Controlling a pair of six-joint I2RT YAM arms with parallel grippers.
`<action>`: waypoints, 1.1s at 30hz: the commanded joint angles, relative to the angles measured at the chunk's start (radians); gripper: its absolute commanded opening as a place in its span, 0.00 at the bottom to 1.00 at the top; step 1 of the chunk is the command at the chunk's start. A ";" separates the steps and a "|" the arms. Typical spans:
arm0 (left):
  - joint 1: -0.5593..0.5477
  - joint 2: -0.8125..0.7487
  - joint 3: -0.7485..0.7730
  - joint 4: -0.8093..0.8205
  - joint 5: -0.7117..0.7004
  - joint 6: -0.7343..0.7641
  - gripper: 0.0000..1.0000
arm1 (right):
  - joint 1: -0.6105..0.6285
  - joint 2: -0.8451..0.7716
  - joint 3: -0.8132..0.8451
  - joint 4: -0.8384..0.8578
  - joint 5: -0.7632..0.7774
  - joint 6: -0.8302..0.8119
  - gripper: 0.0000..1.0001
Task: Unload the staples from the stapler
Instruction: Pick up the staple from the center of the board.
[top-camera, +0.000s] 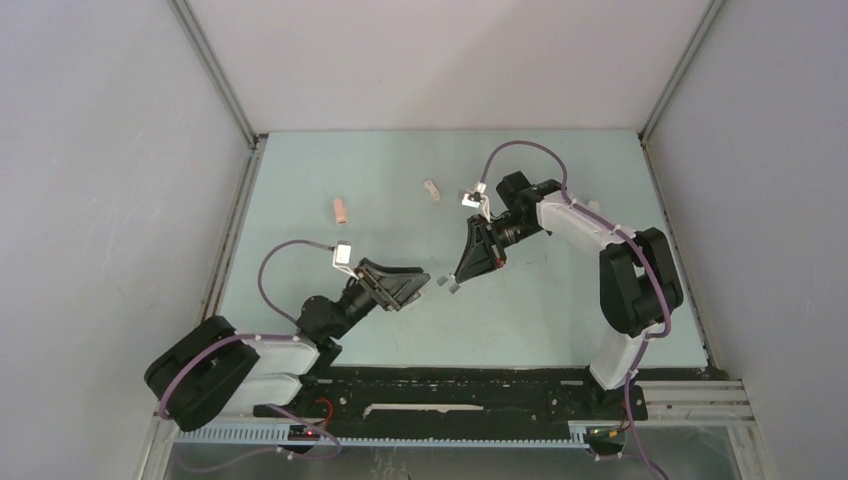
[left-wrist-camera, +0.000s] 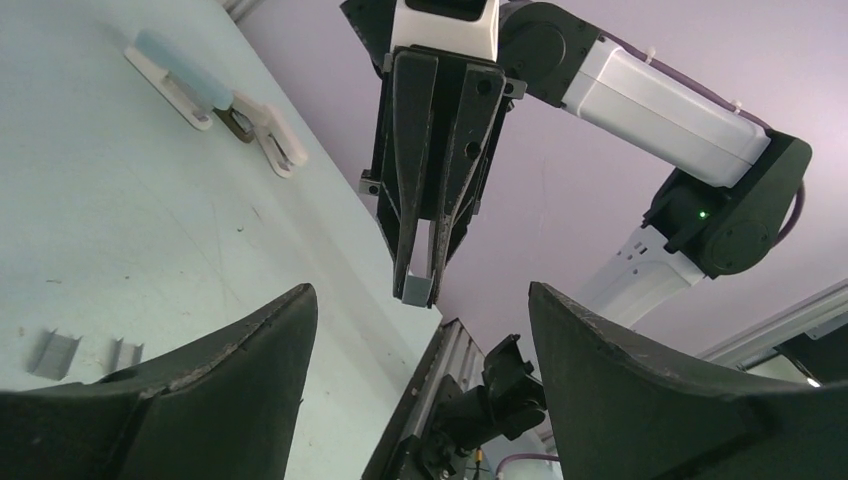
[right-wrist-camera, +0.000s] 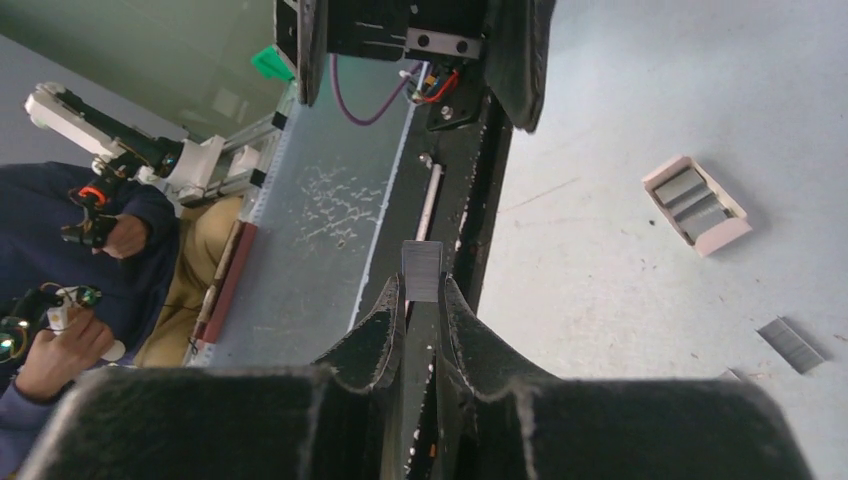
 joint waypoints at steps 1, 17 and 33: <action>0.003 0.047 0.082 0.061 0.063 -0.024 0.82 | 0.010 -0.017 0.042 -0.020 -0.069 0.032 0.10; -0.040 0.169 0.166 0.073 0.106 -0.027 0.59 | 0.026 0.017 0.047 -0.018 -0.089 0.049 0.10; -0.060 0.231 0.204 0.073 0.116 -0.044 0.41 | 0.016 0.029 0.046 -0.022 -0.100 0.051 0.10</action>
